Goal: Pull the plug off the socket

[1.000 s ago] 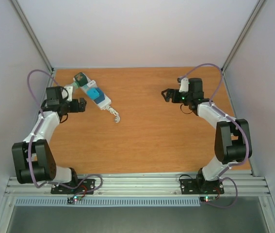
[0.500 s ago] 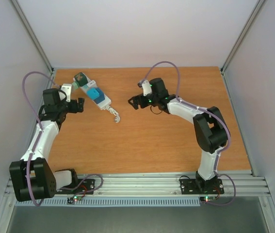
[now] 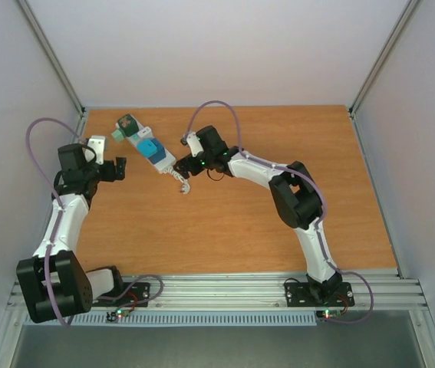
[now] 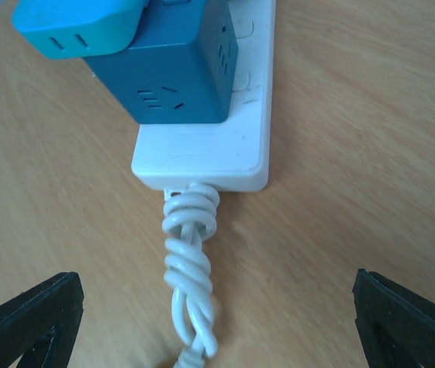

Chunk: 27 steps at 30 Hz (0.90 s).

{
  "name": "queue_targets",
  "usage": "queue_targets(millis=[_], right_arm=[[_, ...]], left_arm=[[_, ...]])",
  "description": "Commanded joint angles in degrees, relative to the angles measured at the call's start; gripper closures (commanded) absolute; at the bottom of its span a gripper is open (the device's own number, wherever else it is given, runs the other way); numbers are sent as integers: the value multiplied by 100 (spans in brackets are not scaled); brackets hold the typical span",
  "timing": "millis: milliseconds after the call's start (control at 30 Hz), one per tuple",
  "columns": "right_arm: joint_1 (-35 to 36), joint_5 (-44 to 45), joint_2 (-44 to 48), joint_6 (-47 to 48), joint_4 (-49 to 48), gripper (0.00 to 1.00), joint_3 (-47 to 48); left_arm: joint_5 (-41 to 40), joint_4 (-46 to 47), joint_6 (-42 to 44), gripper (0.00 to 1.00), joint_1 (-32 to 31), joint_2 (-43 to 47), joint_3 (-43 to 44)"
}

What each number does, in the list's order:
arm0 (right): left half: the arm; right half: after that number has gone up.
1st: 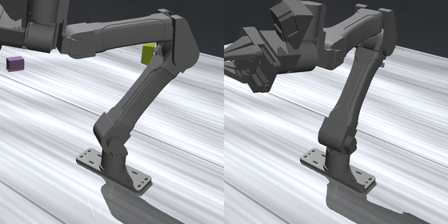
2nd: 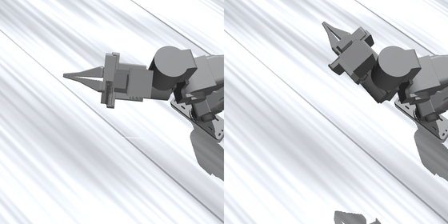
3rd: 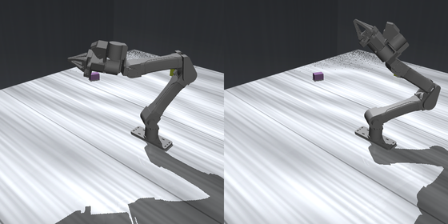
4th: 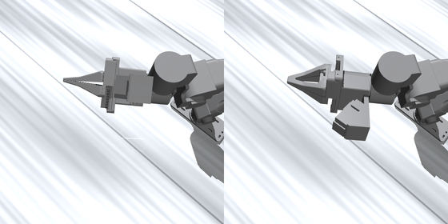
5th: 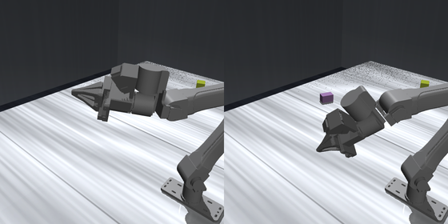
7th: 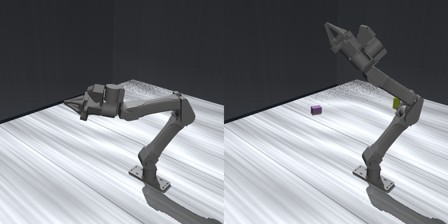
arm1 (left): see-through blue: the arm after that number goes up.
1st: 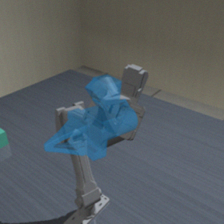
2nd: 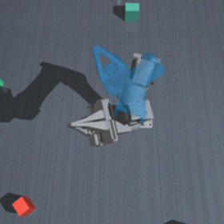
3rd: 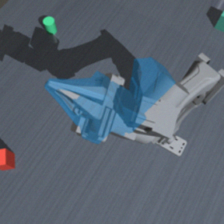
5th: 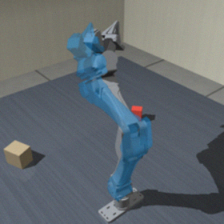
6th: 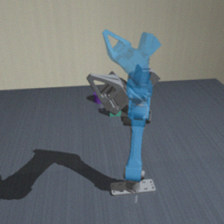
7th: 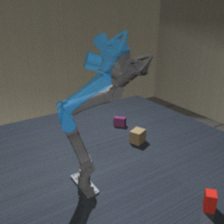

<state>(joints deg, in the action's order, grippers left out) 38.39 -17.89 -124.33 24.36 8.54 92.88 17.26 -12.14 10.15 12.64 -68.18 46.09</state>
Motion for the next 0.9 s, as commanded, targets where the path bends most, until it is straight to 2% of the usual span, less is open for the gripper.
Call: queue_targets(millis=[0,167,300,533,867], right_arm=[[248,518,-581,207,433,4,686],[360,688,-1036,264,638,7,1219],[450,826,-1269,355,749,12,1474],[553,1104,-1638,462,919,35,1828],[561,1069,-1620,516,1189,62,1880]], left_arm=[[161,286,66,0,199,-115,53],[256,178,48,0,346,-282,120],[112,185,23,0,368,-331,141],[108,178,-143,0,446,-434,224],[258,34,-439,0,492,-673,486]])
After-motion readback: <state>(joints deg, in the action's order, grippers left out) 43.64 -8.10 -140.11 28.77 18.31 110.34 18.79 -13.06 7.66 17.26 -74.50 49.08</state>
